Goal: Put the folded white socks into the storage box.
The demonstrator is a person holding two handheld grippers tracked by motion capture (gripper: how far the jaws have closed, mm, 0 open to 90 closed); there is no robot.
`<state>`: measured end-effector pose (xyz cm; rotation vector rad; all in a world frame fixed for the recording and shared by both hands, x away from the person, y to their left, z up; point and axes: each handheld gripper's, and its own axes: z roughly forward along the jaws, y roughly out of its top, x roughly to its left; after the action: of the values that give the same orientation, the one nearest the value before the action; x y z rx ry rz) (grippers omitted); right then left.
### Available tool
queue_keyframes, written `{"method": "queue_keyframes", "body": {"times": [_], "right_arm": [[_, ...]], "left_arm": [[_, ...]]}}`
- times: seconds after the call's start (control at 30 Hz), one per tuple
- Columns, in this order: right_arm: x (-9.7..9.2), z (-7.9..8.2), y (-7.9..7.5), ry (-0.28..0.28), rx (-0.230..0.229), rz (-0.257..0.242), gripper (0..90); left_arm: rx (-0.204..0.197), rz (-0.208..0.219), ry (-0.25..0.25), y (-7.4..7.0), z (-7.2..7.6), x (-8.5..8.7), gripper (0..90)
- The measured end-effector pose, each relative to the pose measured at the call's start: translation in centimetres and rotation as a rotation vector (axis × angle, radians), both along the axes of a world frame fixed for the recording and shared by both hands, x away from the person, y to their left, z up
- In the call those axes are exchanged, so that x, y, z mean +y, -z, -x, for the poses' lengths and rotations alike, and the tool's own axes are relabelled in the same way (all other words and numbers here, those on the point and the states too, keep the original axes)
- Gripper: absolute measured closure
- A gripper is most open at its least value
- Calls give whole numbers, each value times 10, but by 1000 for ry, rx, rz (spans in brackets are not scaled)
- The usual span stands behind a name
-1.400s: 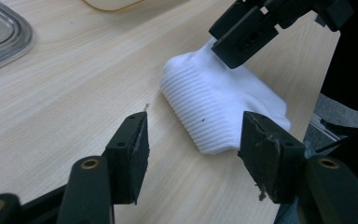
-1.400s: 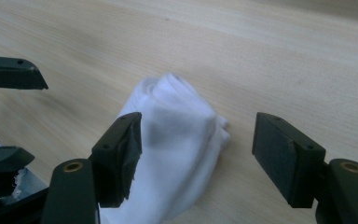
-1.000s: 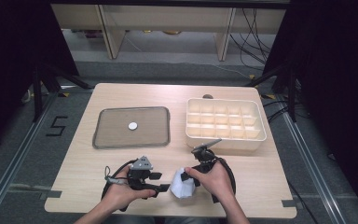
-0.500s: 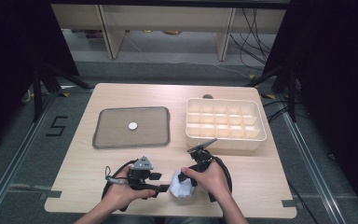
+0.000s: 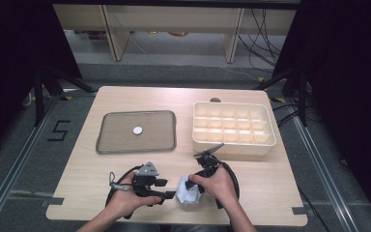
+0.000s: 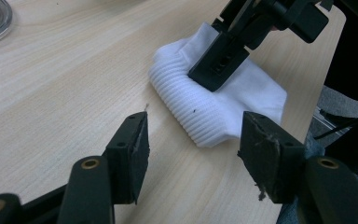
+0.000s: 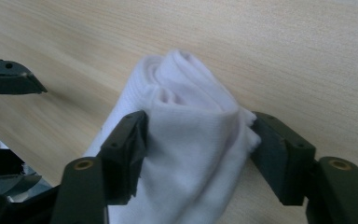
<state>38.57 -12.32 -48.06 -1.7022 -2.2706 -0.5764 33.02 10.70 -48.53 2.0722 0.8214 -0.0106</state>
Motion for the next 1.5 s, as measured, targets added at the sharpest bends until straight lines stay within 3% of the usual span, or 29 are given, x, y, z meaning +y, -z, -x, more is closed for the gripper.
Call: {"method": "queue_keyframes", "body": {"times": [0.07,0.17,0.2,0.23,0.27,0.33,0.47,0.5,0.57,0.7,0.73,0.77,0.9,0.93,1.0,1.03,1.07,1.1,1.13,1.27,1.33,1.5], "right_arm": [[-1,-2,-1,-17,24,1,444],[-2,-3,0,-22,10,-4,492],[-4,-5,3,-48,-5,-14,526],[-4,-5,3,-29,31,-17,540],[-6,-6,7,-44,5,-38,552],[-6,-6,6,-38,28,-36,574],[-7,-7,6,-59,30,-22,604],[-9,-7,9,-70,15,-56,613],[-9,-7,8,-66,29,-36,630],[-9,-5,7,-72,16,-53,660],[-8,-4,5,-100,-7,-31,670],[-9,-5,6,-121,-28,-50,673],[-9,-3,5,-132,-40,-55,678],[-9,-2,4,-117,-21,-50,679],[-9,-1,3,-150,-74,-72,682],[-9,-1,3,-150,-74,-72,682],[-9,0,1,-178,-116,-51,683],[-9,0,1,-178,-116,-51,683],[-7,4,-4,-160,-157,-42,683],[-8,6,-11,-138,-188,-48,683],[-11,7,-19,-134,-243,-75,683],[-16,8,-27,-112,-297,-73,683]], "left_arm": [[-3,-4,5,0,0,0,420],[-2,-4,6,0,0,0,420],[-3,-5,4,0,0,0,420],[-1,-5,5,1,0,0,420],[-1,-5,5,1,0,0,420],[0,-6,7,1,0,0,420],[-1,-1,0,1,0,0,420],[-5,-7,6,1,0,1,420],[-7,-7,0,0,0,2,420],[-21,-8,-17,-1,-1,5,413],[-25,-16,-18,-2,-1,6,410],[-37,-23,-29,-3,-1,8,408],[-40,-16,-36,-2,-2,11,405],[-37,-12,-37,-1,-2,12,405],[-38,-23,-35,0,-1,14,402],[-38,-23,-35,0,-1,14,402],[-37,-18,-36,0,-1,14,401],[-37,-17,-40,0,0,15,401],[-40,-15,-46,0,0,17,400],[-44,-14,-59,1,0,22,400],[-49,-12,-67,1,0,26,398],[-59,-5,-103,1,0,36,395]]}}
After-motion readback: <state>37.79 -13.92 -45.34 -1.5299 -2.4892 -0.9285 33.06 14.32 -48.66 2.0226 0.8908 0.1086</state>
